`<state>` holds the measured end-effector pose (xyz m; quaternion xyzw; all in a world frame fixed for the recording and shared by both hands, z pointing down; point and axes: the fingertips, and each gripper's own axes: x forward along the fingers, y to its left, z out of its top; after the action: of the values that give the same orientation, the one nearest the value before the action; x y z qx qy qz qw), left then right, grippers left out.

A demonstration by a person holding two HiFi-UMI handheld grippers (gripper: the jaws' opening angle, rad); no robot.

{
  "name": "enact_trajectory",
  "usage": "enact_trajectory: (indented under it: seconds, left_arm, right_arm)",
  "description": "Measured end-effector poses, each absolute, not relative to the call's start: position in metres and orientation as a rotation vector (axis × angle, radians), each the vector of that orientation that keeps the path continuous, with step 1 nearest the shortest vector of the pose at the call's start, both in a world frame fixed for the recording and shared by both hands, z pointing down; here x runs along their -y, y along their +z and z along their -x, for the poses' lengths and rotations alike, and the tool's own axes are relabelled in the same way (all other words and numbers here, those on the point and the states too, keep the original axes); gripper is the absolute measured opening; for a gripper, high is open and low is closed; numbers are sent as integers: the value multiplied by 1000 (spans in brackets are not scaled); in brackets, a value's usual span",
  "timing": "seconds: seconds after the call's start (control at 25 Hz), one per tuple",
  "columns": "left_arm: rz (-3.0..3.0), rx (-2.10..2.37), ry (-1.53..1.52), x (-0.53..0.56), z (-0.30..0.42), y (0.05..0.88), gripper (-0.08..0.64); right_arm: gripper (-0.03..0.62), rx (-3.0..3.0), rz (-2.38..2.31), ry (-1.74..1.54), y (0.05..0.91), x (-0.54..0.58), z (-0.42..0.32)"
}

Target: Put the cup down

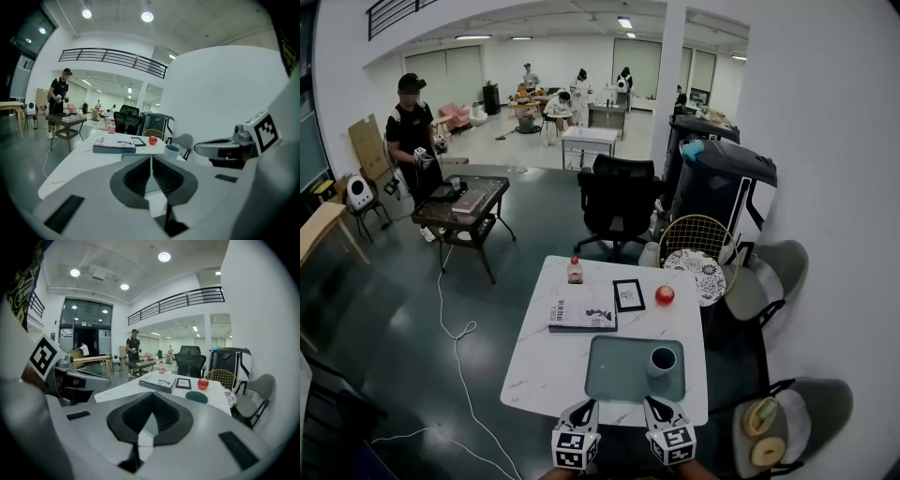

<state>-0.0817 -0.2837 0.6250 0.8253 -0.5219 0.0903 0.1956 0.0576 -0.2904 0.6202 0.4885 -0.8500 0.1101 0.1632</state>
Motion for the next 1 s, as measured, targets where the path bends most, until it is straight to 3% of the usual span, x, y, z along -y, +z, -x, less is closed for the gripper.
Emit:
enact_trajectory:
  seconds: [0.36, 1.0]
  left_arm:
    - [-2386, 1452, 252, 244, 50, 614, 23]
    - [-2346, 1547, 123, 111, -67, 579, 17]
  right_arm:
    - [8, 2456, -1371, 304, 617, 255, -79]
    - [8, 2552, -1354, 145, 571, 124, -202]
